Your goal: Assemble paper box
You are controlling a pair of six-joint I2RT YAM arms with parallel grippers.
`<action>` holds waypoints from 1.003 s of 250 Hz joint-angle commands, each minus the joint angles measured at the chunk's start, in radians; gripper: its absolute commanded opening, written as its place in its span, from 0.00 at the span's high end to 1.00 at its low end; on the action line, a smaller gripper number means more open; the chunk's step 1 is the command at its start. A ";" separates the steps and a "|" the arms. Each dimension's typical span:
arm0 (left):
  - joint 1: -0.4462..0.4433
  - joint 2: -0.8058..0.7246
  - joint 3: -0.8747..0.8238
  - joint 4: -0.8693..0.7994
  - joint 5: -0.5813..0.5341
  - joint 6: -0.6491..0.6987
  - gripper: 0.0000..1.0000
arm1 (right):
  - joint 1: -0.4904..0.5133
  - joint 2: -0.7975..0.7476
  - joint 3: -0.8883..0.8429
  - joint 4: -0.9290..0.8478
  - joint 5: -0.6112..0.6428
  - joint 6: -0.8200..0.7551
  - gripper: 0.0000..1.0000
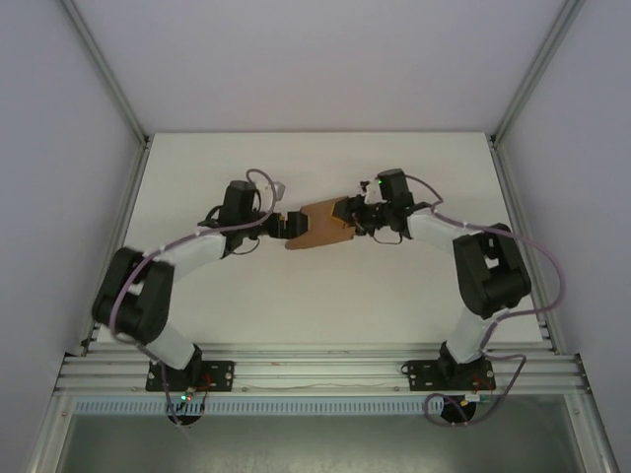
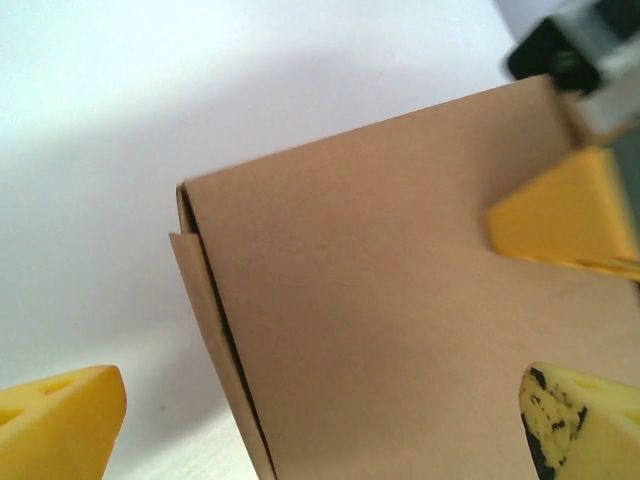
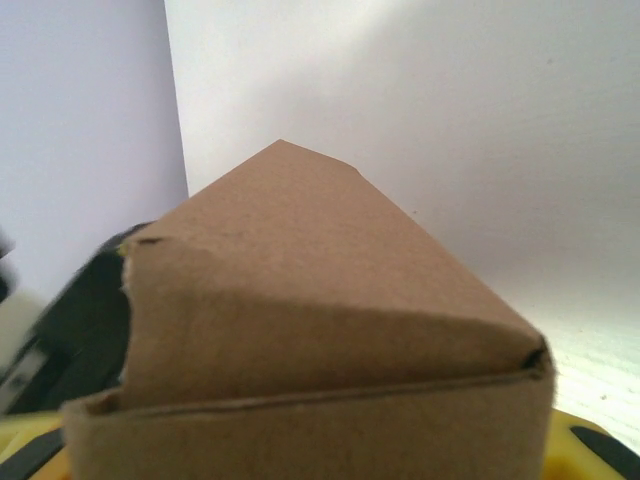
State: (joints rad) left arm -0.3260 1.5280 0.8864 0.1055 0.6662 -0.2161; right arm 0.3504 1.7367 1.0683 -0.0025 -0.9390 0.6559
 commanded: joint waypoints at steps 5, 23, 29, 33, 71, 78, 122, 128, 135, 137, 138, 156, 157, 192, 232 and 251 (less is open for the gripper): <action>-0.108 -0.147 0.060 -0.229 -0.140 0.475 0.00 | -0.031 -0.067 0.088 -0.225 0.027 0.041 0.68; -0.163 -0.175 0.083 -0.339 -0.145 0.654 0.00 | -0.043 -0.078 0.125 -0.311 0.004 0.067 0.68; -0.181 -0.179 0.095 -0.369 -0.160 0.700 0.00 | -0.047 -0.081 0.135 -0.335 -0.001 0.084 0.68; -0.191 -0.180 0.099 -0.383 -0.171 0.722 0.00 | -0.050 -0.083 0.141 -0.352 -0.005 0.098 0.68; -0.254 -0.157 0.136 -0.439 -0.361 0.851 0.00 | -0.076 -0.083 0.169 -0.410 -0.097 0.251 0.70; -0.260 -0.147 0.146 -0.446 -0.398 0.868 0.00 | -0.077 -0.085 0.167 -0.412 -0.107 0.275 0.70; -0.271 -0.089 0.191 -0.472 -0.486 0.953 0.00 | -0.089 -0.082 0.183 -0.466 -0.143 0.368 0.69; -0.274 -0.079 0.198 -0.472 -0.489 0.959 0.00 | -0.090 -0.077 0.183 -0.460 -0.156 0.386 0.69; -0.277 -0.068 0.207 -0.463 -0.497 0.960 0.00 | -0.090 -0.073 0.182 -0.454 -0.167 0.404 0.69; -0.277 -0.065 0.211 -0.460 -0.502 0.959 0.00 | -0.090 -0.073 0.182 -0.453 -0.168 0.410 0.69; -0.277 -0.063 0.211 -0.459 -0.501 0.958 0.00 | -0.090 -0.073 0.182 -0.453 -0.169 0.413 0.69; -0.280 -0.037 0.232 -0.434 -0.500 0.955 0.00 | -0.090 -0.071 0.171 -0.424 -0.190 0.457 0.69; -0.280 -0.036 0.234 -0.432 -0.500 0.954 0.00 | -0.090 -0.071 0.171 -0.422 -0.190 0.459 0.69; -0.283 -0.009 0.256 -0.412 -0.435 0.963 0.04 | -0.090 -0.066 0.158 -0.376 -0.207 0.523 0.68; -0.285 0.009 0.271 -0.409 -0.428 0.984 0.24 | -0.090 -0.057 0.140 -0.291 -0.258 0.611 0.68; -0.284 0.019 0.279 -0.400 -0.448 0.991 0.37 | -0.088 -0.056 0.137 -0.291 -0.264 0.611 0.66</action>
State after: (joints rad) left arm -0.6025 1.5276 1.1313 -0.3180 0.2237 0.7467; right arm 0.2646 1.6726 1.2144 -0.3527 -1.1339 1.1995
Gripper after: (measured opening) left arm 0.716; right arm 0.429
